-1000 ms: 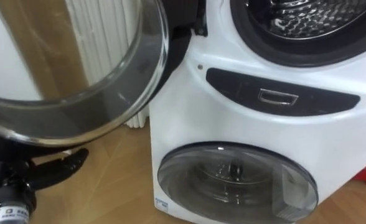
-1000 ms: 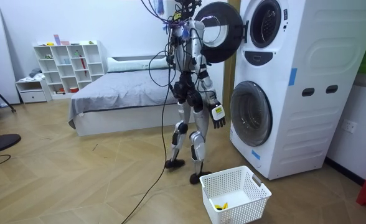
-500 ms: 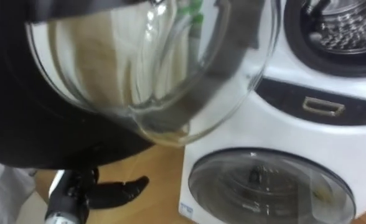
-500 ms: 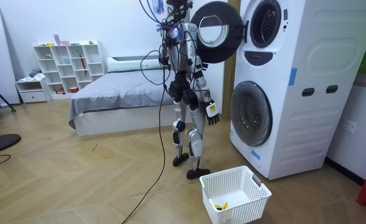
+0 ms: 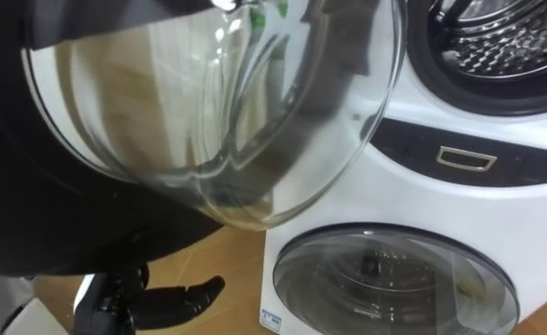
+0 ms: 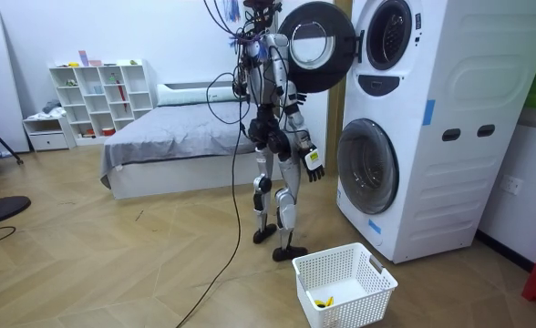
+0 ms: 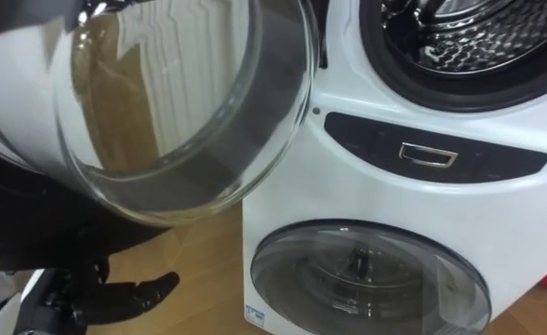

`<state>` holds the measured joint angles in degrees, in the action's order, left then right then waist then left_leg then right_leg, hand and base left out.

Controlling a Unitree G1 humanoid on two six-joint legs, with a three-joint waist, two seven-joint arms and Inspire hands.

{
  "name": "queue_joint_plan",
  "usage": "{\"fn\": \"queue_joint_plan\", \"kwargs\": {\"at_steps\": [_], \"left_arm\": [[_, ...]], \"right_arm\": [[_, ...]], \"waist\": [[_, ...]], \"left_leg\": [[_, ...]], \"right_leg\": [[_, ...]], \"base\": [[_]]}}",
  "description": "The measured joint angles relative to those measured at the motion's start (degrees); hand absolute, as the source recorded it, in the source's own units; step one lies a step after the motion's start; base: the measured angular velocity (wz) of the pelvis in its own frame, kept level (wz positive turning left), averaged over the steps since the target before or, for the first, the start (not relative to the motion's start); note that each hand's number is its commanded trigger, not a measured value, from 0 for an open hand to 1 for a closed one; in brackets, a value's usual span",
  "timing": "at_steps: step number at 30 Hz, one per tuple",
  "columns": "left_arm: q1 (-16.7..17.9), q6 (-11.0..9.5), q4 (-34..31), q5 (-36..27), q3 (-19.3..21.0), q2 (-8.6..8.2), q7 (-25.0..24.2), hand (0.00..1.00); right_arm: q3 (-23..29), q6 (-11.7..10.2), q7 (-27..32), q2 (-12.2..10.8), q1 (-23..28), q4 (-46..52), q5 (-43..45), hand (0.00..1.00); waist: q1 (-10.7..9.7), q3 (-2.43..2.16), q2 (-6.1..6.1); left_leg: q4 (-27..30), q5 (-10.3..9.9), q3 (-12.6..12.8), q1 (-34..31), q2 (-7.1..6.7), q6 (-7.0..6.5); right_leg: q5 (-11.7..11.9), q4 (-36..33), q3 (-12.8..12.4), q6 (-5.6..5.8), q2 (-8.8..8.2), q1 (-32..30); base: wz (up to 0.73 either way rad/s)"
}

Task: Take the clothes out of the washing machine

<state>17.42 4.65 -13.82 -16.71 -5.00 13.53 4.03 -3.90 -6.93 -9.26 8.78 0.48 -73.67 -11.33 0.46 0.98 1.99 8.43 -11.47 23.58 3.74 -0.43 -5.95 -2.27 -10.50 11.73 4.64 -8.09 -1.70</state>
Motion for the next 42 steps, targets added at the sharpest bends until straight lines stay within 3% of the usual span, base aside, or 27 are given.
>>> {"fn": "queue_joint_plan", "kwargs": {"at_steps": [21, 32, 36, 42], "left_arm": [[1.22, 0.03, 0.05, 0.13, -3.26, -0.32, -1.7, 0.0], [2.14, 0.09, 0.05, 1.36, -6.88, 0.77, -5.27, 0.0], [2.61, 0.2, 0.05, 1.43, -10.03, 1.6, -6.24, 0.0], [2.84, 0.2, 0.05, 2.26, -15.58, 1.92, -9.11, 0.0]], "right_arm": [[-1.64, -0.02, 0.31, 0.12, -0.2, 0.14, 0.18, 0.0], [-1.64, -0.02, -0.94, 0.12, -0.57, -0.08, 0.28, 0.0], [-1.68, -0.02, -0.81, -0.05, -1.6, -0.24, 0.29, 0.0], [-1.94, -0.52, 0.42, -0.04, -2.28, -0.2, 0.21, 0.0]], "waist": [[-0.08, -0.03, -0.03], [-0.34, -0.08, 0.03], [-2.72, -0.06, 0.07], [-5.96, 0.05, 0.05]], "left_leg": [[0.21, 0.0, 1.8, -0.22, 0.12, 0.0], [0.69, -0.01, 2.99, -0.02, 0.2, -0.03], [1.03, -0.2, 3.24, 0.01, 0.35, -0.29], [1.3, -1.03, 7.15, 0.4, 1.32, 0.24]], "right_leg": [[0.54, 0.78, -0.64, -0.07, 0.21, -0.47], [1.32, 0.76, -2.34, 0.18, 0.38, -0.83], [1.44, 0.68, -2.94, 0.18, 0.31, -0.45], [1.52, -0.17, -2.72, -0.02, 0.99, -0.58]], "base": [[-0.04], [-0.06], [0.0], [-0.32]]}}
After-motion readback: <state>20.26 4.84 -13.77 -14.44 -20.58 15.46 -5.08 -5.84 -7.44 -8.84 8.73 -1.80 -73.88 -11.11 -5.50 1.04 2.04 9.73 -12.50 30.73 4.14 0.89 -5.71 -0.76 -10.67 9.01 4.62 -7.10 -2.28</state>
